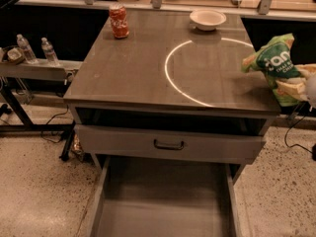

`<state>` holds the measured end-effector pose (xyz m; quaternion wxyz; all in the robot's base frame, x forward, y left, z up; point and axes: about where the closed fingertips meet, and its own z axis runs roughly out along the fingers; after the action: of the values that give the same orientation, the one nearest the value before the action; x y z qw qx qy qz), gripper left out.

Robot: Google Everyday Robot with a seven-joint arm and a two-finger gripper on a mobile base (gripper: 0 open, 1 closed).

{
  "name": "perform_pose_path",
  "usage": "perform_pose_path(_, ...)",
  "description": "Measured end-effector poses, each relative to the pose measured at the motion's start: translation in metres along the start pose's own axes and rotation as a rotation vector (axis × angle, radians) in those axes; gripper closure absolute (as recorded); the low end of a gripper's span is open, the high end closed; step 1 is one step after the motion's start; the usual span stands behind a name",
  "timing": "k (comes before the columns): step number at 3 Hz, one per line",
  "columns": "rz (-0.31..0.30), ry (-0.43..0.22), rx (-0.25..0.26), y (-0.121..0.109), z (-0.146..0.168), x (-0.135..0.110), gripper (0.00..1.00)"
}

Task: Pick green rice chip bag from middle drawer and place on counter

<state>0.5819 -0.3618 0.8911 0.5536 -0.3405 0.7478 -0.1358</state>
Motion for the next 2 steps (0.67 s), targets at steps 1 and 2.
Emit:
perform_pose_path(1, -0.029, -0.063, 0.002, -0.006, 0.001, -0.028, 1.00)
perform_pose_path(2, -0.044, -0.156, -0.041, 0.002, 0.003, -0.071, 1.00)
